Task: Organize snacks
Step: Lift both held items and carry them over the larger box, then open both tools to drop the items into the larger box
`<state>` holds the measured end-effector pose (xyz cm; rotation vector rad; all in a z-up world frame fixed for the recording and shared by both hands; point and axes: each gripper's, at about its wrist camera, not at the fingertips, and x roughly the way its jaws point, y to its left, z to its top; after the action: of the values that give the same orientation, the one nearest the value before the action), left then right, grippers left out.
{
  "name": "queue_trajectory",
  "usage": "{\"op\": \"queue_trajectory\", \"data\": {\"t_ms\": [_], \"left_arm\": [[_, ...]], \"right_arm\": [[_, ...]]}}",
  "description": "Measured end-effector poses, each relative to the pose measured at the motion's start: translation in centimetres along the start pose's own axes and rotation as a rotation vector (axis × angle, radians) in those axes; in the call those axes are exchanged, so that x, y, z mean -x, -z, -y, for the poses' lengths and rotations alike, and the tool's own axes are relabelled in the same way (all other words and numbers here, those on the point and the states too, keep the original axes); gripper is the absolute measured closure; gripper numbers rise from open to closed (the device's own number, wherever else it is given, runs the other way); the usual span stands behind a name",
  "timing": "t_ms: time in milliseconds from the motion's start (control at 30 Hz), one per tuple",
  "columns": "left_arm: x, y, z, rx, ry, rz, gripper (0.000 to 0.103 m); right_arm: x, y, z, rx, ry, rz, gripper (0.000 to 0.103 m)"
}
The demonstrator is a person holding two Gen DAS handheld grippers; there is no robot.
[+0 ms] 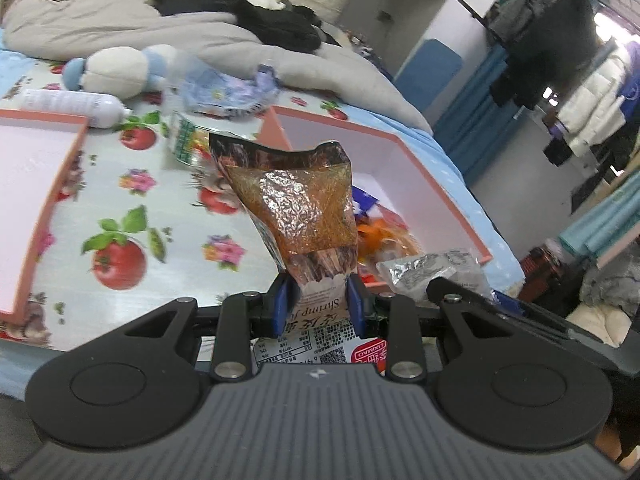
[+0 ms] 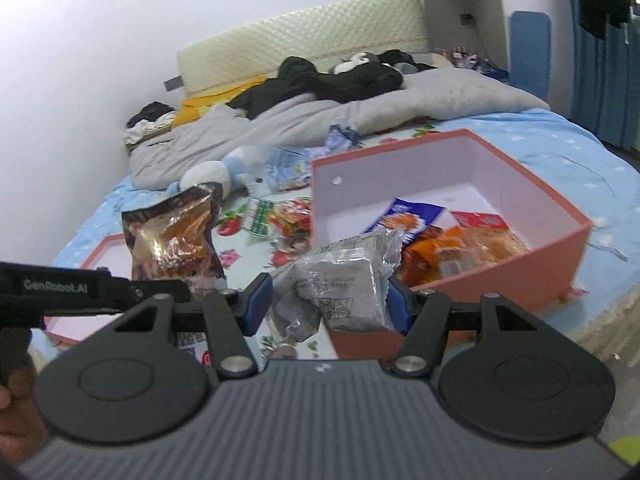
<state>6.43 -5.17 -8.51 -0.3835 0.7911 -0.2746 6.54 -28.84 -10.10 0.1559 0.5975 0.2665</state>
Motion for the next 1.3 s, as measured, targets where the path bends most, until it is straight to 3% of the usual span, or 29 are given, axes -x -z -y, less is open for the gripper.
{"op": "queue_trajectory", "data": {"t_ms": [233, 533, 633, 700, 767, 900, 1300], "left_arm": [[-2.2, -1.1, 2.1, -0.049, 0.053, -0.021, 0.068], [-8.1, -4.7, 4.7, -0.108, 0.109, -0.055, 0.068], [-9.9, -6.2, 5.4, -0.112, 0.122, -0.060, 0.068], [-11.1, -7.3, 6.1, -0.126, 0.129, -0.060, 0.068], [-12.5, -8.2, 6.5, -0.132, 0.131, -0.062, 0.068], [-16.0, -9.6, 6.7, -0.124, 0.125, -0.095, 0.067], [-25.4, -12.3, 6.2, -0.121, 0.087, -0.210, 0.067]], "right_arm": [[0.3, 0.0, 2.7, -0.032, 0.080, 0.015, 0.041], [-1.8, -1.3, 5.5, -0.063, 0.112, 0.019, 0.041], [-2.8, -2.3, 6.7, -0.072, 0.132, 0.022, 0.058], [-3.5, -3.0, 7.6, -0.082, 0.131, 0.027, 0.057], [-4.5, -3.7, 8.1, -0.062, 0.136, 0.031, 0.065], [-6.9, -4.7, 9.7, -0.076, 0.145, 0.022, 0.065], [-14.1, -5.1, 13.4, -0.107, 0.132, -0.113, 0.065]]}}
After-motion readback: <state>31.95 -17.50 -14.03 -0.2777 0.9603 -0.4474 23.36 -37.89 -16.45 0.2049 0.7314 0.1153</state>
